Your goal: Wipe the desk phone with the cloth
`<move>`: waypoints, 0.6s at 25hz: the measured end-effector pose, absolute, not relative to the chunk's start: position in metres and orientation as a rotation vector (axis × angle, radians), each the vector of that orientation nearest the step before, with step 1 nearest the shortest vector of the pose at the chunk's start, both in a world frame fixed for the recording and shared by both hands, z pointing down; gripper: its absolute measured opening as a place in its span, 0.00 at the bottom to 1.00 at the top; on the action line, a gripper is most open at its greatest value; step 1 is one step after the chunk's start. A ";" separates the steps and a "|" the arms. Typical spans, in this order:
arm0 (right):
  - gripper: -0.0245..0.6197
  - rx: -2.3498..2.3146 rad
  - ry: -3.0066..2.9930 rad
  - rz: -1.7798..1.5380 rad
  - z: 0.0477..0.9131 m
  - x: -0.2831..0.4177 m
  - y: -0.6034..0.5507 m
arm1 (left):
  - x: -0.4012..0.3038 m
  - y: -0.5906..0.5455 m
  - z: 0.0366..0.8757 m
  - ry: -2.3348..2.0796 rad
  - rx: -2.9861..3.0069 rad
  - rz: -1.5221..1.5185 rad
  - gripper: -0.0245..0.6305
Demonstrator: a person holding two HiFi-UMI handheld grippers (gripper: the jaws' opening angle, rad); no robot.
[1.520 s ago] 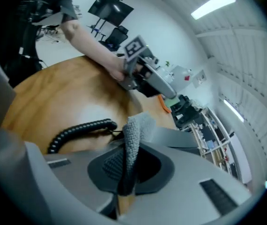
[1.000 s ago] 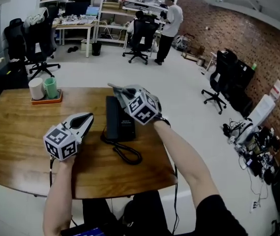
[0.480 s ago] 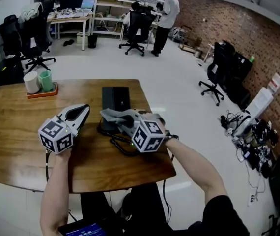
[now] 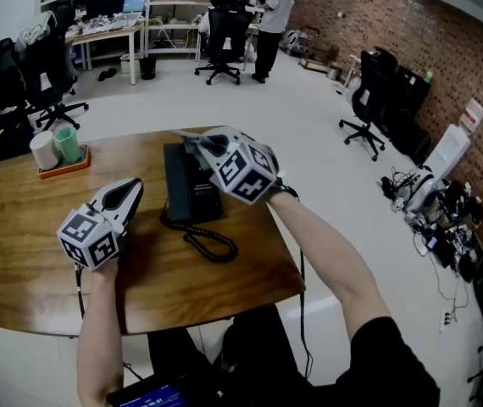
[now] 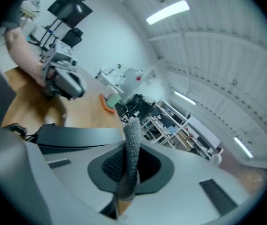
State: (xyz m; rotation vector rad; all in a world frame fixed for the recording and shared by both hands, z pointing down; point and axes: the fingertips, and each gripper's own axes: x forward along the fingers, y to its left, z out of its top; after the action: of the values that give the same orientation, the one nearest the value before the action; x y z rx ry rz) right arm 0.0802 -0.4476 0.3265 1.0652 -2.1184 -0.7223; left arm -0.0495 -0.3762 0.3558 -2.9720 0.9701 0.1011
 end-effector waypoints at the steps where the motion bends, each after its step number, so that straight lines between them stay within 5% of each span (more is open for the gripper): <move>1: 0.08 1.105 -2.114 -0.705 0.322 0.079 -0.463 | -0.050 -0.376 0.356 0.970 -2.973 0.105 0.04; 15: 0.08 0.666 -2.020 -0.792 0.414 0.063 -0.370 | -0.047 -0.374 0.353 0.952 -2.972 0.099 0.04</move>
State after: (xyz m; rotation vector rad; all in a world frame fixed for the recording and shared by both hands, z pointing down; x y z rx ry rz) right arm 0.0634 -0.3696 0.4139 0.6656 -2.0198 -0.7918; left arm -0.0469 -0.3744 0.3535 -2.9716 0.9516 0.0991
